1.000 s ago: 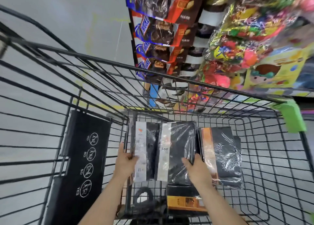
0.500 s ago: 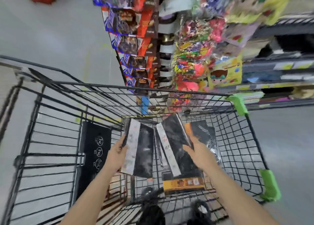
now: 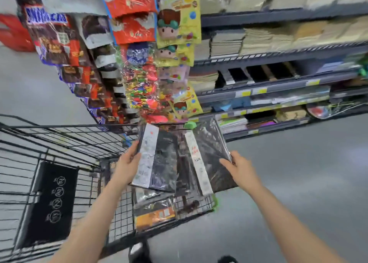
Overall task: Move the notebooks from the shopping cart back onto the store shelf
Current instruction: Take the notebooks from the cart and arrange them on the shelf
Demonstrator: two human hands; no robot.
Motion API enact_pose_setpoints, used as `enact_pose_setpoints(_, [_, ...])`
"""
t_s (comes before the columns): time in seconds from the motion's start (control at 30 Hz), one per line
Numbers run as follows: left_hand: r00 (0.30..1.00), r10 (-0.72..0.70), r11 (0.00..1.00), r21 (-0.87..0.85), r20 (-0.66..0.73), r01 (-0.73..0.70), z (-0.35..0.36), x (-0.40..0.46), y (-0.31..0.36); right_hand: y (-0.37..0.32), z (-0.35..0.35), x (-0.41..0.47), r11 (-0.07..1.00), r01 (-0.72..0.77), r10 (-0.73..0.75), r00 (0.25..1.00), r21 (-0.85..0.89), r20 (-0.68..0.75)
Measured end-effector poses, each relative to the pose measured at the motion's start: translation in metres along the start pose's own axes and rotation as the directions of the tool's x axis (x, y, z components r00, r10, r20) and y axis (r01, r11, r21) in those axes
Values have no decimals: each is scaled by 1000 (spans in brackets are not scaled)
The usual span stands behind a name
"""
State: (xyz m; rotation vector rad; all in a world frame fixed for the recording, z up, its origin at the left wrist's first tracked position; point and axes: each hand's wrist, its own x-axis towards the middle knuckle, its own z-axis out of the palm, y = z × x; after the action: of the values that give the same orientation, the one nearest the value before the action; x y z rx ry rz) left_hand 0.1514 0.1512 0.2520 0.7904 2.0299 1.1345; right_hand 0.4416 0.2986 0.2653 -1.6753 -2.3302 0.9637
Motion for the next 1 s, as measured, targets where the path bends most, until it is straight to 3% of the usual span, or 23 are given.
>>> enact_pose_setpoints(0.23, [996,87,988,-126,-26,-89,132,-18,94,95,-122,4,994,10,-2,998,111,-70])
enact_pose_setpoints(0.57, [988,150,988,-35,47,-148,253,48,166,200,-211,70,970,-149,173,978,190,-114])
enact_pose_setpoints(0.87, [998,25,986,-167,57,-15,336,174,211,251,-258,203,970,-146,172,977,193,-124])
enact_pose_setpoints(1.0, [998,-62,961,-268,24,66,364,210,228,261,-275,255,963,-162,178,982,215,-60])
